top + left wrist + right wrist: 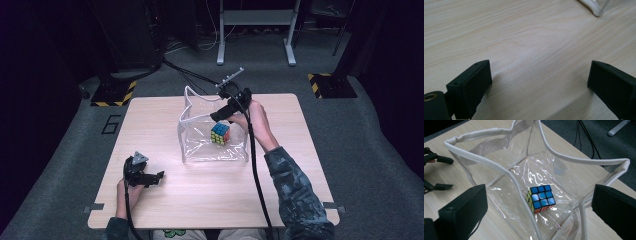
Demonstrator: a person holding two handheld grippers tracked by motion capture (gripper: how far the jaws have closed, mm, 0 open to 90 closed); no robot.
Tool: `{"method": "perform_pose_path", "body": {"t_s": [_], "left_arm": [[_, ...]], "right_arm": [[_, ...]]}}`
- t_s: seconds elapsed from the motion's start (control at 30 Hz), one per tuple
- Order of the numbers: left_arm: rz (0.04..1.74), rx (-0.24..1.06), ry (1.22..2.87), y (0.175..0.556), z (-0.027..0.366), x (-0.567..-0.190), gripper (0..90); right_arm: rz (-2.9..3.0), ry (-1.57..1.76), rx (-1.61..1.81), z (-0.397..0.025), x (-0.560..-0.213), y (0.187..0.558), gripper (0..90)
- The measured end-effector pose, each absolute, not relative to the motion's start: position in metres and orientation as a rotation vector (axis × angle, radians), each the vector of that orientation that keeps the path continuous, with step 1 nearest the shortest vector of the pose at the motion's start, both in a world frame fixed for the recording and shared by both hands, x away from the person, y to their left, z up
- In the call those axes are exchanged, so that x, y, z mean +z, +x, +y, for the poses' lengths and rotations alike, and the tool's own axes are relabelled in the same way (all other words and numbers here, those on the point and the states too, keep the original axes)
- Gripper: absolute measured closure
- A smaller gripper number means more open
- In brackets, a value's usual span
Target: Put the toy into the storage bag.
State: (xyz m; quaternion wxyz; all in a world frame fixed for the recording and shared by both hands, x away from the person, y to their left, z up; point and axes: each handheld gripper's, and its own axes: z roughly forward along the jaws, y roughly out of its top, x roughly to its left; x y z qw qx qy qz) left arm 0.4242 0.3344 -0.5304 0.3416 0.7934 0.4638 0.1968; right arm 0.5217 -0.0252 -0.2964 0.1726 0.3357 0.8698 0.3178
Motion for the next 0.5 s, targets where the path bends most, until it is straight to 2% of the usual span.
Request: {"method": "perform_pose_path", "body": {"t_s": [0.5], "left_arm": [[1.203, 0.515, 2.066, 0.424, 0.335, -0.53, 5.1]], "right_arm": [[2.407, 0.957, 0.924, -0.058, -0.3, 0.487, 0.0]]}}
